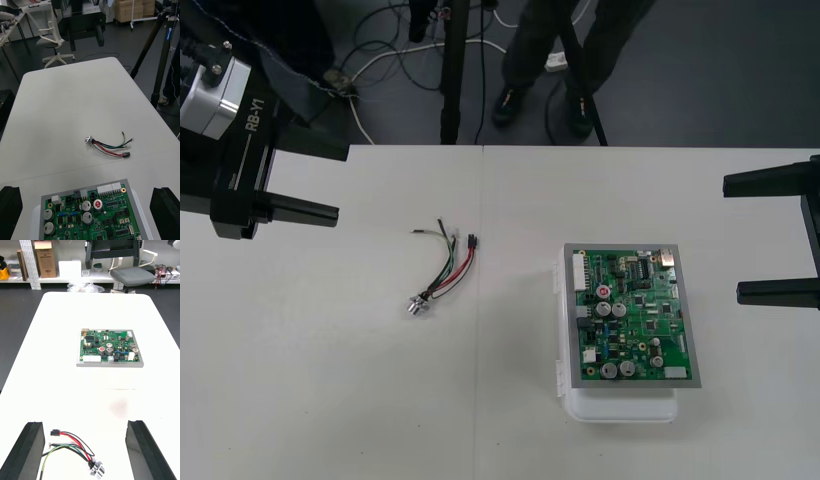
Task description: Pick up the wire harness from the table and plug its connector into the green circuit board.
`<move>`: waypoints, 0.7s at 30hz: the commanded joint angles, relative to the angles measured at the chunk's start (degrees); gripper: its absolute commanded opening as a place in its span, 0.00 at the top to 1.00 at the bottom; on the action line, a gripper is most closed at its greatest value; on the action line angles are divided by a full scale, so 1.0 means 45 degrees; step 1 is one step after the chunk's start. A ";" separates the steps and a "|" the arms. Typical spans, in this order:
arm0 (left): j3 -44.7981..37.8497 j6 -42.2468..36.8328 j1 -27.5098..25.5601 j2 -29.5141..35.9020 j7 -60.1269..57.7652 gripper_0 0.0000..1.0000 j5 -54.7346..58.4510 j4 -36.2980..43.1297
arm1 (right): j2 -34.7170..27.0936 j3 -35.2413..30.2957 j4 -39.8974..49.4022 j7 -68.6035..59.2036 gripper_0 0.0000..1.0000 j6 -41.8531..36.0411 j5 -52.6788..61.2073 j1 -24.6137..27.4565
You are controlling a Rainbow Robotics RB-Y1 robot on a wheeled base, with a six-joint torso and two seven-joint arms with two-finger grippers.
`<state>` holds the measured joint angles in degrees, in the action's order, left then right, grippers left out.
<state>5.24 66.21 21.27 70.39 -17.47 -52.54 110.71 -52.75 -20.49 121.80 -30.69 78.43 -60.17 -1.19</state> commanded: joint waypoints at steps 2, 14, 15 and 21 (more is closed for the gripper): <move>-0.0403 0.0229 -0.0214 0.0529 -0.0689 0.36 -0.0062 0.0261 | -0.0446 -0.0368 0.0043 -0.0720 0.00 -0.0065 0.0168 -0.0301; -0.0403 0.0229 -0.0214 0.0529 -0.0689 0.37 -0.0062 0.0261 | -0.0446 -0.0368 0.0043 -0.0720 0.00 -0.0065 0.0168 -0.0301; -0.0403 0.0229 -0.0214 0.0529 -0.0689 0.36 -0.0062 0.0261 | -0.0446 -0.0368 0.0043 -0.0720 0.00 -0.0065 0.0168 -0.0301; -0.0403 0.0229 -0.0214 0.0529 -0.0689 0.36 -0.0062 0.0261 | -0.0446 -0.0368 0.0043 -0.0720 0.00 -0.0065 0.0168 -0.0301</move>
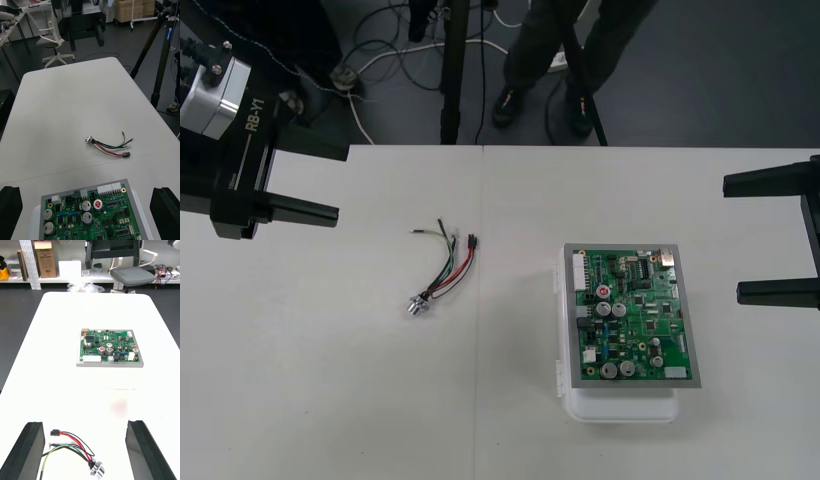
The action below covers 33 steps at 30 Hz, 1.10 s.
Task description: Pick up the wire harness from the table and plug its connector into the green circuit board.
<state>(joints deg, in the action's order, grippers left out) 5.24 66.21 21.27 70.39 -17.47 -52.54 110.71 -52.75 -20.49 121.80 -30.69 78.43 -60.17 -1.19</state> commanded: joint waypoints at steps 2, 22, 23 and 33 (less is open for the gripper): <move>-0.0403 0.0229 -0.0214 0.0529 -0.0689 0.36 -0.0062 0.0261 | -0.0446 -0.0368 0.0043 -0.0720 0.00 -0.0065 0.0168 -0.0301; -0.0403 0.0229 -0.0214 0.0529 -0.0689 0.36 -0.0062 0.0261 | -0.0446 -0.0368 0.0043 -0.0720 0.00 -0.0065 0.0168 -0.0301; -0.0403 0.0229 -0.0214 0.0529 -0.0689 0.36 -0.0062 0.0261 | -0.0446 -0.0368 0.0043 -0.0720 0.00 -0.0065 0.0168 -0.0301; -0.0403 0.0229 -0.0214 0.0529 -0.0689 0.37 -0.0062 0.0261 | -0.0446 -0.0368 0.0043 -0.0720 0.00 -0.0065 0.0168 -0.0301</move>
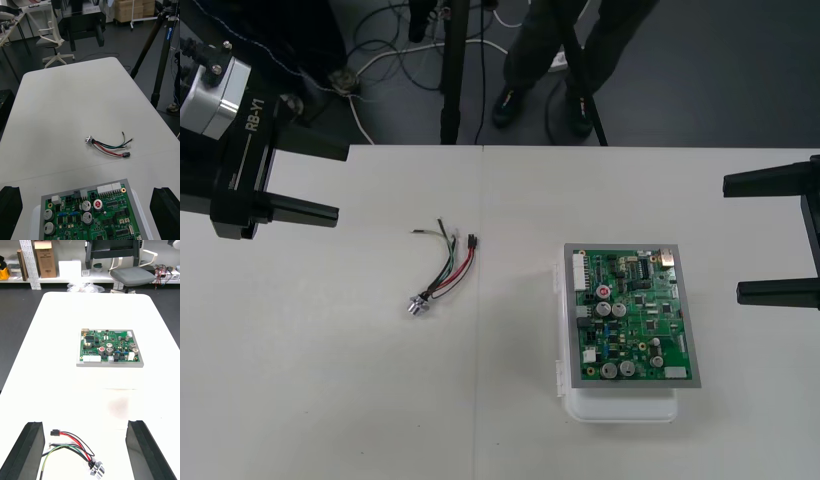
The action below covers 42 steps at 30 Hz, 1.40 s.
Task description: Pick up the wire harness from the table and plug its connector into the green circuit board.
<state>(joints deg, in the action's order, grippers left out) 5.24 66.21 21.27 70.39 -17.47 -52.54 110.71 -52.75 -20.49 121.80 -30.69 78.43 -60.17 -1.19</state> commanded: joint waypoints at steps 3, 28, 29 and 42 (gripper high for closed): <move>-0.0403 0.0229 -0.0214 0.0529 -0.0689 0.36 -0.0062 0.0261 | -0.0446 -0.0368 0.0043 -0.0720 0.00 -0.0065 0.0168 -0.0301; 0.0242 0.0600 -0.0234 -0.0565 -0.2974 0.25 -0.2152 0.0554 | -0.0446 -0.0368 0.0043 -0.0720 0.00 -0.0065 0.0168 -0.0301; 0.0242 0.0600 -0.0117 -0.0545 -0.3423 0.26 -0.2444 0.0710 | -0.0446 -0.0368 0.0043 -0.0720 0.00 -0.0065 0.0168 -0.0301; 0.2937 0.0190 0.2305 -0.0232 -0.8287 0.26 -0.4710 0.1569 | -0.0446 -0.0368 0.0043 -0.0720 0.00 -0.0065 0.0168 -0.0301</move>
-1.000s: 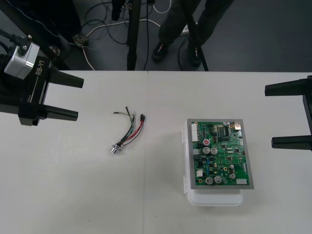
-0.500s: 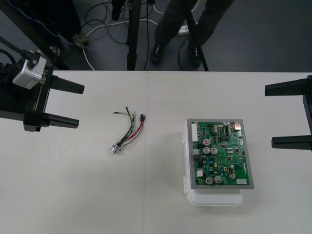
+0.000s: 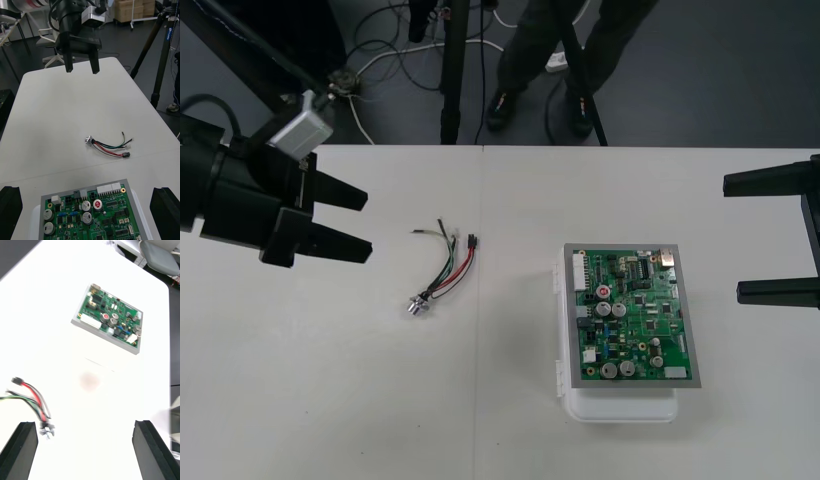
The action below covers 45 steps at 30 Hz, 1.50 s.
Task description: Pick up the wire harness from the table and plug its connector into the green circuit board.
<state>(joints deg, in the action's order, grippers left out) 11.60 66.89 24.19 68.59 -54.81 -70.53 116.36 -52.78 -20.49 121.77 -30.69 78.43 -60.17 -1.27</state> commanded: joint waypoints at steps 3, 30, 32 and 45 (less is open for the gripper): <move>0.2461 0.0039 0.2613 0.0168 -0.1257 0.26 -0.1554 0.0314 | -0.0439 -0.0368 0.0049 -0.0720 0.00 -0.0066 0.0168 -0.0283; 0.8008 0.0996 0.6910 -0.0789 -0.5612 0.26 -0.5577 -0.1092 | -0.0439 -0.0368 0.0049 -0.0720 0.00 -0.0066 0.0168 -0.0283; 0.8223 0.1113 0.6910 -0.0887 -0.5612 0.26 -0.5675 -0.1385 | -0.0439 -0.0368 0.0049 -0.0720 0.00 -0.0066 0.0168 -0.0283; 0.8828 0.2441 0.6910 -0.2312 -0.5886 0.26 -0.7257 -0.2850 | -0.0439 -0.0368 0.0049 -0.0720 0.00 -0.0066 0.0168 -0.0283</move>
<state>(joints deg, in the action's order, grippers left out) 51.00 72.43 52.70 61.10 -83.91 -100.52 104.19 -52.78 -20.49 121.74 -30.69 78.43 -60.17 -1.32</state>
